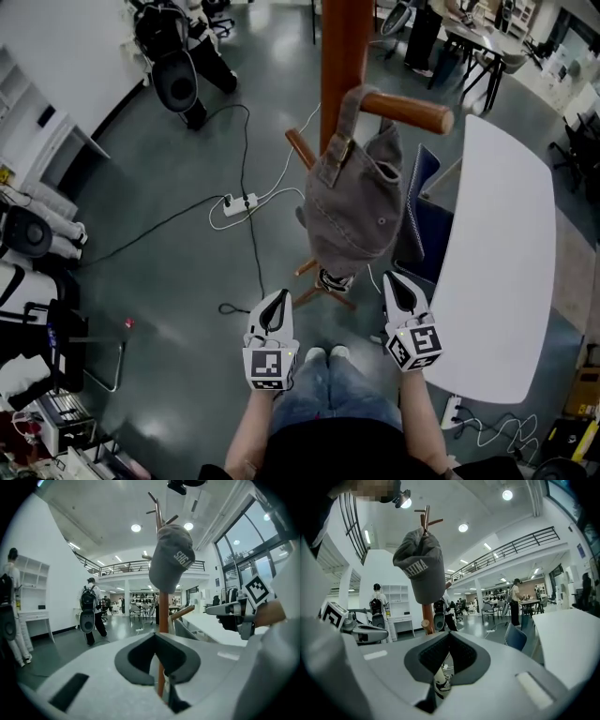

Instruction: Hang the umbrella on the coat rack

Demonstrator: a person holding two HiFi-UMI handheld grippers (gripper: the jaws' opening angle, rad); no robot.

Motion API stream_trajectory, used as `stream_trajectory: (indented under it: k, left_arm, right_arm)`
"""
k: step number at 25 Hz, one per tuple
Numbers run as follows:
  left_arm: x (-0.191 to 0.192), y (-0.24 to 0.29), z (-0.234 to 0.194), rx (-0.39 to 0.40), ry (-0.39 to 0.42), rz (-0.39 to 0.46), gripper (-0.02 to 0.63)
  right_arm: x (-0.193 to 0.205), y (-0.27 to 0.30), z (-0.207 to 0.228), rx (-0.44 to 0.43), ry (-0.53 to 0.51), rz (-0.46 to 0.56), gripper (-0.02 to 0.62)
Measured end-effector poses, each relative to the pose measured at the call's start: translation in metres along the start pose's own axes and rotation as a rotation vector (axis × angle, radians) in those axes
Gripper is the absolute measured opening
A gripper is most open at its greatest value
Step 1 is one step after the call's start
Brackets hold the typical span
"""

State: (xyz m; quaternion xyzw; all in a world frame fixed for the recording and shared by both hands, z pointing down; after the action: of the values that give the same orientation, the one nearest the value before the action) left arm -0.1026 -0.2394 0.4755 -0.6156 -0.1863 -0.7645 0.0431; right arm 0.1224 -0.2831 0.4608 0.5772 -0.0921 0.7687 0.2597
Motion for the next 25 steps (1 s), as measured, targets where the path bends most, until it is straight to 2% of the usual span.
stream_trajectory:
  k: [6,13,25]
  left_arm:
    - [-0.05,-0.003,-0.007,-0.012,0.038,0.021,0.008]
    - [-0.094,-0.002,-0.013,-0.032,0.038,0.073,0.008]
    - [-0.117,0.001,-0.013,-0.062,0.058,0.091,0.008]
  right_arm:
    - [-0.046,-0.02,0.0,0.019,0.001,0.04,0.006]
    - [-0.075,-0.04,0.008,0.043,0.007,0.088,0.006]
    - [-0.092,-0.049,0.016,0.039,-0.014,0.107,0.006]
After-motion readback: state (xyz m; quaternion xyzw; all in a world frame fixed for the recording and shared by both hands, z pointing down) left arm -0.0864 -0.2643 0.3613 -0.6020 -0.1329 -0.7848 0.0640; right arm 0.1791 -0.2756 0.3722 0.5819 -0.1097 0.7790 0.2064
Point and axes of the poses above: the fingertips, and each gripper's own axes: y forward along the fingers, z to its right, x out of its underside, the point moved 3 cm from there along -y, backward along the fingers, and after that the axes turned 10 degrees about y, right-handed, at the moved point
